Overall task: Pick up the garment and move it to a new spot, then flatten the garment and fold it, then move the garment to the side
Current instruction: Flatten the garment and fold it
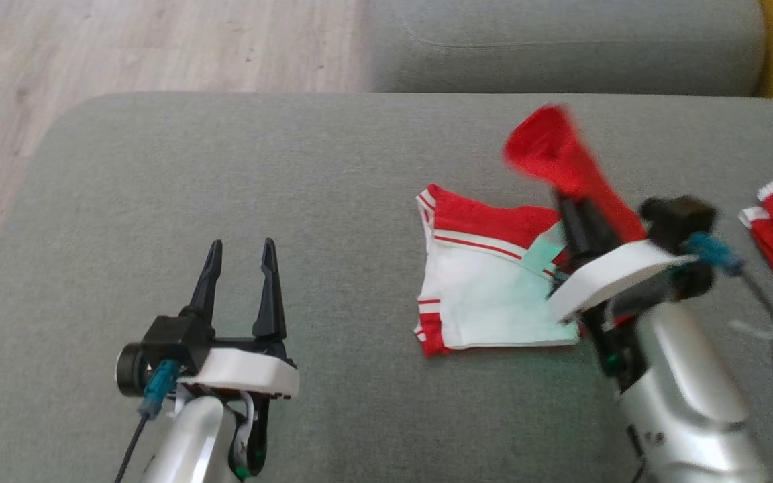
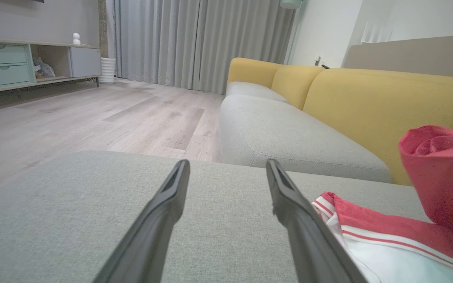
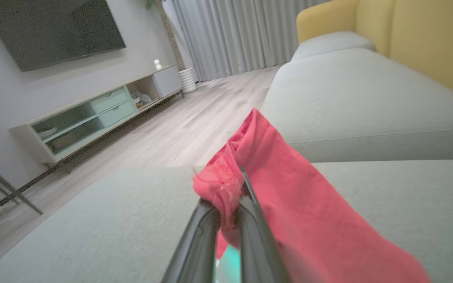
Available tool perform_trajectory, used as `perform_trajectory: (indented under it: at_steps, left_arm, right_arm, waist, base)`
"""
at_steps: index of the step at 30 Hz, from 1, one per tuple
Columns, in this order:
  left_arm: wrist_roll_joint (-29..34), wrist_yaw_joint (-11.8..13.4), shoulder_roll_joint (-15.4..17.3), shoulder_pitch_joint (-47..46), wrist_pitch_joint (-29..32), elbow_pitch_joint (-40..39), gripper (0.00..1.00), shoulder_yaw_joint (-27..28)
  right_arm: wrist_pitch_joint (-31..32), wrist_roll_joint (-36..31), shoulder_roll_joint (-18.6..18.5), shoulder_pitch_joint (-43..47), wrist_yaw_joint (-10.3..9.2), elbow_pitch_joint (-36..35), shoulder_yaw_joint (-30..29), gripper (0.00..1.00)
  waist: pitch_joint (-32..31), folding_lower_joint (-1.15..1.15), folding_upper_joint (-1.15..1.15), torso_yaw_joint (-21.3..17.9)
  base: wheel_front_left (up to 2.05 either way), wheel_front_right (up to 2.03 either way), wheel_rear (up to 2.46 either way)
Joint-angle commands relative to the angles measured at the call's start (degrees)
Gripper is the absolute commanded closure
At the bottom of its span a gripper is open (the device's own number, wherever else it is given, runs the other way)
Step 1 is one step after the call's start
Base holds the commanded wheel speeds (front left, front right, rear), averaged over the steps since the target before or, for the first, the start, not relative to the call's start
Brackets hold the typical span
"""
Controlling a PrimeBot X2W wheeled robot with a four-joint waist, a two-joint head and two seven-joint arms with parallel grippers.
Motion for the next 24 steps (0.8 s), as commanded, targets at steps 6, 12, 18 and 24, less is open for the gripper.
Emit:
perform_trajectory:
  at_steps: [6,12,18,24]
  left_arm:
    - [-0.1,-0.1,0.2,-0.8,-0.5,-1.3,0.00,0.8]
    - [-0.2,0.1,0.2,-0.8,-0.5,-1.4,0.00,0.4]
    - [-0.3,0.4,0.2,-0.7,-0.5,-1.7,0.00,0.6]
    - [-0.6,0.3,0.2,-0.8,-0.5,-1.3,0.00,0.2]
  right_arm:
    - [-2.9,2.3,0.6,-2.8,-0.04,4.7,10.1,1.00]
    - [-4.8,4.5,0.6,-3.6,-0.04,11.2,14.5,1.00]
    - [-6.8,7.1,0.6,-3.6,-0.04,14.9,19.1,1.00]
    - [-7.4,9.8,0.6,-3.8,-0.04,16.8,24.2,0.00]
  waist:
    - [-0.3,0.01,0.00,2.8]
    - [0.2,0.01,0.00,3.9]
    - [1.0,0.01,0.00,3.8]
    - [1.2,0.01,0.00,3.0]
  base:
    - [0.00,0.00,0.00]
    - [0.00,0.00,0.00]
    - [0.00,0.00,0.00]
    - [0.00,0.00,0.00]
